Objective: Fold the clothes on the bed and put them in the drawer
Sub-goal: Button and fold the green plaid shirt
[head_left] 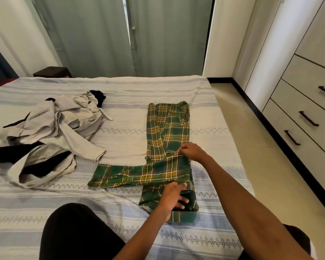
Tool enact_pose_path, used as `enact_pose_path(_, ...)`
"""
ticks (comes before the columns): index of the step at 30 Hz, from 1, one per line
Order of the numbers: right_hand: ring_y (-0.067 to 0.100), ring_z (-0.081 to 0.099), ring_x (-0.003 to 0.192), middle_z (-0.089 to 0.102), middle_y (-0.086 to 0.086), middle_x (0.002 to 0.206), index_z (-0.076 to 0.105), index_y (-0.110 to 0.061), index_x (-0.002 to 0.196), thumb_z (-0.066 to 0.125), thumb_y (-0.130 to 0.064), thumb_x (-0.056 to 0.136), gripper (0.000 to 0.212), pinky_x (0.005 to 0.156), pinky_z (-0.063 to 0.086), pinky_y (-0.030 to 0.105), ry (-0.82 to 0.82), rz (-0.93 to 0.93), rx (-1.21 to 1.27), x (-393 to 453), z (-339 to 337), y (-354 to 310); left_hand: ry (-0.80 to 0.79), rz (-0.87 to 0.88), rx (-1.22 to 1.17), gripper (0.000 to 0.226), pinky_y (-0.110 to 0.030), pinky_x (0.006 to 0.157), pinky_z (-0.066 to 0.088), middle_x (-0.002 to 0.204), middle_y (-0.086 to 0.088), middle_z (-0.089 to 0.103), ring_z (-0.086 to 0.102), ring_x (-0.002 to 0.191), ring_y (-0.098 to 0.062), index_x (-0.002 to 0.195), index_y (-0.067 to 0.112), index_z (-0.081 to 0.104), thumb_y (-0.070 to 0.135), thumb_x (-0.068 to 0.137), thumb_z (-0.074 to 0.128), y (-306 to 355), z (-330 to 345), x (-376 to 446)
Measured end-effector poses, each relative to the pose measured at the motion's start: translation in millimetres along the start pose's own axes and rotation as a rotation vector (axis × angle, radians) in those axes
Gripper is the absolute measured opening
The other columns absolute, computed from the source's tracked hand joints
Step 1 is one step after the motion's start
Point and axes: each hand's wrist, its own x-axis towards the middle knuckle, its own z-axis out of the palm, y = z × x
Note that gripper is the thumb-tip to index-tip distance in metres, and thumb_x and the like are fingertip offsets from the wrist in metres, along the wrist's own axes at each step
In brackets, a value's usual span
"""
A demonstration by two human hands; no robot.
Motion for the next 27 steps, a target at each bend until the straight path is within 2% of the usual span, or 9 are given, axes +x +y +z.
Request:
enact_pose_path(6,0.024,0.060,0.106,0.061,0.010,0.129,0.068,-0.015,0.119,0.059,-0.015,0.095,0.025,0.097,0.052,0.040,-0.034,0.045,-0.205,-2.4,14.1,19.1,-0.147,-0.084,0.117,0.025,-0.026,0.052,0.049,0.100,-0.001,0.077,0.062,0.063,-0.017,0.118,0.007,0.059,0.025,0.100,0.055,3.8,2.4,-8.6)
enact_pose_path(9,0.030,0.055,0.117,0.053,0.009,0.138,0.057,-0.019,0.132,0.058,-0.023,0.095,0.037,0.102,0.048,0.044,0.154,0.021,-0.362,-11.9,25.2,15.2,-0.232,-0.063,0.172,0.027,-0.029,0.063,0.056,0.101,-0.006,0.077,0.067,0.072,-0.022,0.118,0.007,0.064,0.025,0.102,0.054,7.7,-12.0,-12.9)
enact_pose_path(11,0.029,0.053,0.121,0.051,0.006,0.143,0.053,-0.022,0.138,0.055,-0.024,0.097,0.042,0.104,0.045,0.043,0.282,-0.091,-0.394,-20.3,32.9,7.1,-0.113,0.156,0.262,0.029,-0.032,0.064,0.056,0.089,-0.007,0.077,0.067,0.069,-0.021,0.107,0.010,0.070,0.033,0.102,0.053,10.9,-28.0,-12.0)
enact_pose_path(13,0.026,0.049,0.130,0.048,0.004,0.148,0.048,-0.021,0.144,0.048,-0.028,0.102,0.043,0.110,0.039,0.042,0.300,-0.209,-0.362,-28.9,45.8,-0.6,0.170,0.490,0.499,0.029,-0.032,0.070,0.056,0.087,-0.002,0.074,0.067,0.075,-0.016,0.102,0.018,0.069,0.039,0.101,0.050,5.9,-48.1,-5.9)
enact_pose_path(15,0.024,0.033,0.145,0.036,0.003,0.159,0.035,-0.022,0.154,0.035,-0.040,0.107,0.050,0.119,0.025,0.044,0.236,-0.215,-0.338,-37.4,64.5,-1.5,0.400,0.740,0.871,0.026,-0.033,0.099,0.048,0.124,0.000,0.065,0.059,0.114,-0.016,0.124,0.024,0.062,0.032,0.102,0.050,-5.8,-69.9,6.2)
enact_pose_path(17,0.021,0.009,0.155,0.013,0.000,0.168,0.014,-0.022,0.160,0.020,-0.055,0.105,0.064,0.124,0.007,0.048,0.136,-0.150,-0.385,-45.4,85.9,10.4,0.310,0.685,1.238,0.057,-0.039,0.121,0.012,0.163,0.001,0.017,0.013,0.151,-0.023,0.155,0.027,0.027,0.044,0.103,0.043,-24.5,-91.5,19.0)
enact_pose_path(19,0.016,-0.010,0.154,-0.008,-0.004,0.168,-0.003,-0.025,0.161,0.010,-0.065,0.101,0.073,0.122,-0.008,0.050,0.073,-0.089,-0.448,-53.5,103.8,31.5,0.104,0.530,1.440,0.079,-0.039,0.120,-0.014,0.161,0.008,-0.024,-0.024,0.149,-0.019,0.157,0.030,-0.012,0.068,0.097,0.022,-42.3,-107.0,24.1)
enact_pose_path(22,0.013,-0.017,0.152,-0.020,-0.008,0.164,-0.011,-0.028,0.159,0.007,-0.068,0.099,0.075,0.118,-0.015,0.051,0.095,-0.064,-0.470,-60.0,111.8,46.8,-0.041,0.450,1.482,0.084,-0.044,0.121,-0.015,0.158,0.012,-0.030,-0.026,0.148,-0.016,0.152,0.032,-0.022,0.077,0.084,-0.002,-54.2,-118.0,24.7)
enact_pose_path(27,0.016,-0.017,0.153,-0.015,-0.005,0.165,-0.007,-0.025,0.160,0.003,-0.067,0.097,0.076,0.120,-0.016,0.047,0.156,-0.103,-0.509,-63.7,111.1,35.5,-0.051,0.447,1.515,0.083,-0.042,0.120,-0.007,0.165,0.007,-0.012,-0.012,0.152,-0.016,0.158,0.033,-0.007,0.074,0.086,-0.005,-44.3,-119.2,15.1)
